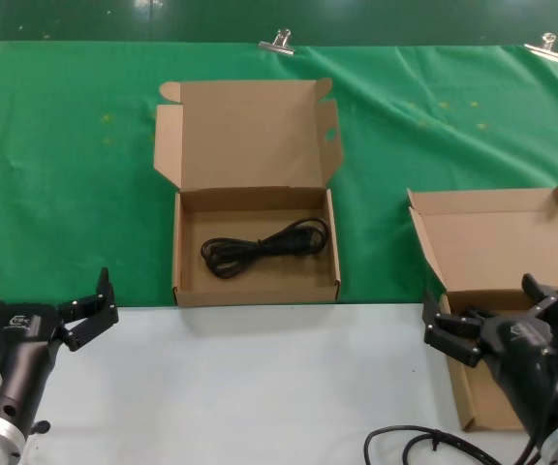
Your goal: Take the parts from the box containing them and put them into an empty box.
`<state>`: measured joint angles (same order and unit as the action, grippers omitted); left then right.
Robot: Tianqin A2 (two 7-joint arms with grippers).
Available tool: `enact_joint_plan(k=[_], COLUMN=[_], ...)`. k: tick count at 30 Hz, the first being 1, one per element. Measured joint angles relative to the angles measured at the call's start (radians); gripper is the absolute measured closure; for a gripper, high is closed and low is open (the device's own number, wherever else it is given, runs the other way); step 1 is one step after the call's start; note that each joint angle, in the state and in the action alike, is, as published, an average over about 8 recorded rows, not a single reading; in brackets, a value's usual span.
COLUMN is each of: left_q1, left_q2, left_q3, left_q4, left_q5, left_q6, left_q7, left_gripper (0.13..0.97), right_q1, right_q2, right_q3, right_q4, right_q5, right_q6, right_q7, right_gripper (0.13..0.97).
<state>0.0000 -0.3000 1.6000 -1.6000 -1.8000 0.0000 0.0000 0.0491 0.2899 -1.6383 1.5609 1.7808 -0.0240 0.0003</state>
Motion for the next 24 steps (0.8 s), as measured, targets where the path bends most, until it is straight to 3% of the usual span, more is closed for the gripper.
enact_joint_plan(k=[24], left_q1=[0.000], left_q2=[0.000], left_q3=[0.000], left_q4=[0.000], left_q5=[0.000], left_q6=[0.000], left_q7=[0.000], left_gripper=[0.132], right_q1=[0.000], right_q2=[0.000], right_q3=[0.000], right_q4=[0.000], right_q5=[0.000], right_q6=[0.000], right_q7=[0.000], right_gripper=[0.129])
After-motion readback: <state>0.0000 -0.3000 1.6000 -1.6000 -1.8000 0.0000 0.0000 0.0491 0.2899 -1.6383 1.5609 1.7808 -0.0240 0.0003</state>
